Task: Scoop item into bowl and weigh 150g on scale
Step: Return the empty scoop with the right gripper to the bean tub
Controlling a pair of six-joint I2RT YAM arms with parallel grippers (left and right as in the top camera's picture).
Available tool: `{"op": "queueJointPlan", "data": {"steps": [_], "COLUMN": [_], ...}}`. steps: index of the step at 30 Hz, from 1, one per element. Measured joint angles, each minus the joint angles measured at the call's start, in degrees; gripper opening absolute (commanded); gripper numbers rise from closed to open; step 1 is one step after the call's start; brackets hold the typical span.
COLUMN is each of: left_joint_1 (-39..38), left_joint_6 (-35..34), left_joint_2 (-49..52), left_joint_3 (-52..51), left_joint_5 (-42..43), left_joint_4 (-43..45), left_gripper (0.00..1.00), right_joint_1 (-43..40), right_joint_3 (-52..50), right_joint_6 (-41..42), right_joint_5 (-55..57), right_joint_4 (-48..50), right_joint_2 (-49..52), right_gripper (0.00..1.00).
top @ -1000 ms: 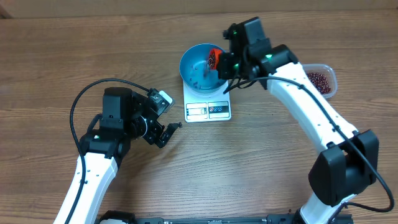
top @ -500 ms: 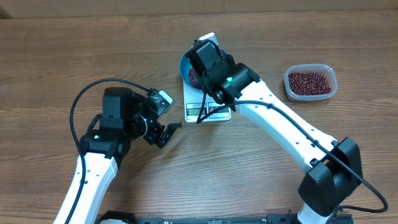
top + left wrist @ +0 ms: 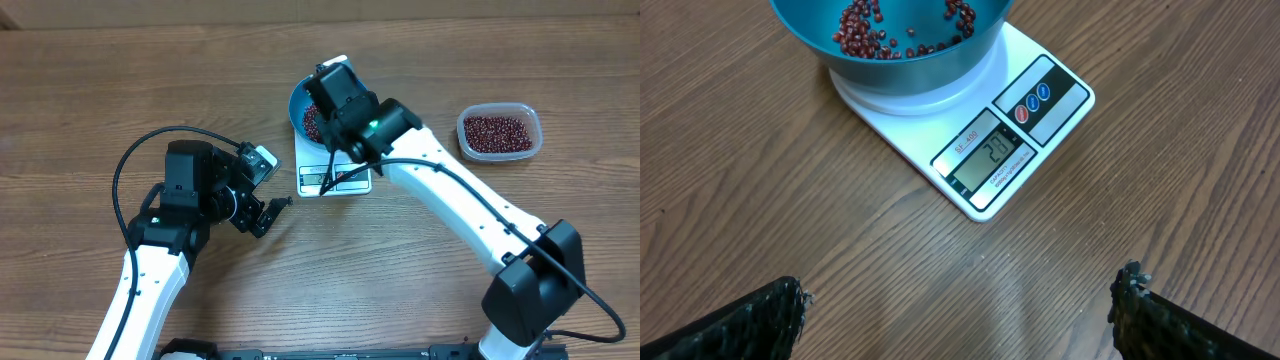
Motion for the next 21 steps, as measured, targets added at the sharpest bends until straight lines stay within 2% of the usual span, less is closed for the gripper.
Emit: {"op": "queueJointPlan", "data": {"steps": [5, 9, 15, 21], "left_joint_1": [0.0, 0.0, 0.0, 0.0], "left_joint_6": [0.0, 0.0, 0.0, 0.0], "left_joint_2": [0.0, 0.0, 0.0, 0.0], "left_joint_3": [0.0, 0.0, 0.0, 0.0], "left_joint_5": [0.0, 0.0, 0.0, 0.0], "left_joint_4": [0.0, 0.0, 0.0, -0.02], "left_gripper": [1.0, 1.0, 1.0, 1.0], "right_joint_1": [-9.44, -23.06, -35.8, -42.91], "right_joint_3": [0.02, 0.28, 0.55, -2.93], "right_joint_6": [0.48, 0.68, -2.12, -5.97], "right_joint_5": [-12.55, -21.05, -22.58, -22.27], "right_joint_4": [-3.37, -10.03, -17.62, -16.37], "right_joint_2": [-5.55, -13.9, -15.85, -15.74], "right_gripper": [0.04, 0.04, 0.04, 0.04]}}
